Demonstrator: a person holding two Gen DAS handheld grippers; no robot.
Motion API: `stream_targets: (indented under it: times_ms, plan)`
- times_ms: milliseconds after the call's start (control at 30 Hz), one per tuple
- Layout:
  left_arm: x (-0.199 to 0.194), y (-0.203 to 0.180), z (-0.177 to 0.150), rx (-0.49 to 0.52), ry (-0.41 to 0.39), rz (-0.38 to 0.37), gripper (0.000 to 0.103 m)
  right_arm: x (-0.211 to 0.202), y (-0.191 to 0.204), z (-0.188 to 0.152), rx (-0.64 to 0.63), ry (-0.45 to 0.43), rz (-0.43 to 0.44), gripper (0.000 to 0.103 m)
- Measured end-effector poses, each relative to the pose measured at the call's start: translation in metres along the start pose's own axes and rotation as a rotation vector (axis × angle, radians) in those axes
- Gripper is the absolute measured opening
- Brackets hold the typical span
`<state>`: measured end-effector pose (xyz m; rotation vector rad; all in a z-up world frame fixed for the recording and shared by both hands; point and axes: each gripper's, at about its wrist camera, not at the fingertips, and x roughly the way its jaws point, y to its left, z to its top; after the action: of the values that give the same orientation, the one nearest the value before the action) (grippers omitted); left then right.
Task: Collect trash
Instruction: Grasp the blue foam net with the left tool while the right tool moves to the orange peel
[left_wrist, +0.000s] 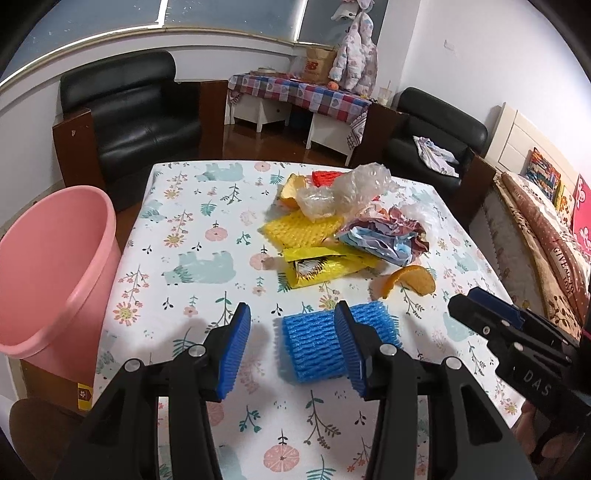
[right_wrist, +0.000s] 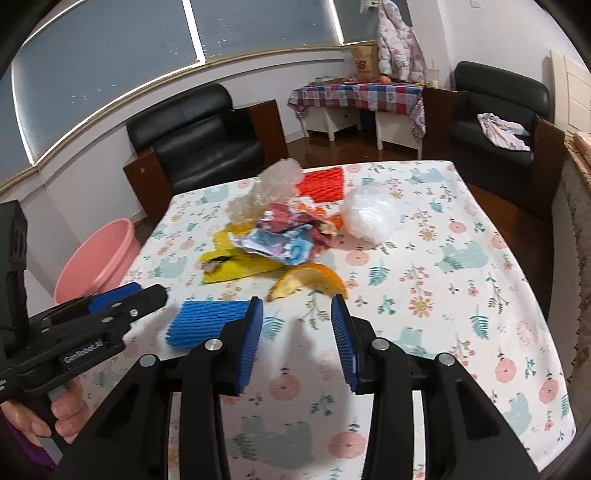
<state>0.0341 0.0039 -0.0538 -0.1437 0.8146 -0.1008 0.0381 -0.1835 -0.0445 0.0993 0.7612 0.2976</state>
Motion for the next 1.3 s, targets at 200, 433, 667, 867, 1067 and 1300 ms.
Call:
stream_targets:
  times_ms: [200, 433, 667, 867, 1067, 1300]
  plan:
    - [0.005, -0.004, -0.003, 0.028, 0.018, -0.011, 0.047, 0.003, -0.019, -0.002, 0.055, 0.009, -0.033, 0.039]
    - [0.015, -0.009, -0.009, 0.058, 0.057, -0.042, 0.047, 0.011, -0.034, -0.006, 0.085, 0.032, -0.035, 0.039]
    - [0.036, -0.011, -0.016, 0.081, 0.127, -0.015, 0.047, 0.013, -0.036, -0.007, 0.093, 0.034, -0.021, 0.039]
    - [0.037, -0.015, -0.018, 0.111, 0.125, 0.009, 0.040, 0.017, -0.037, -0.005, 0.094, 0.039, -0.003, 0.039]
    - [0.029, -0.023, -0.020, 0.171, 0.100, 0.007, 0.006, 0.025, -0.039, 0.006, 0.079, 0.055, 0.025, 0.039]
    - [0.021, -0.013, -0.017, 0.123, 0.077, 0.009, 0.005, 0.049, -0.026, 0.018, -0.024, 0.105, 0.036, 0.048]
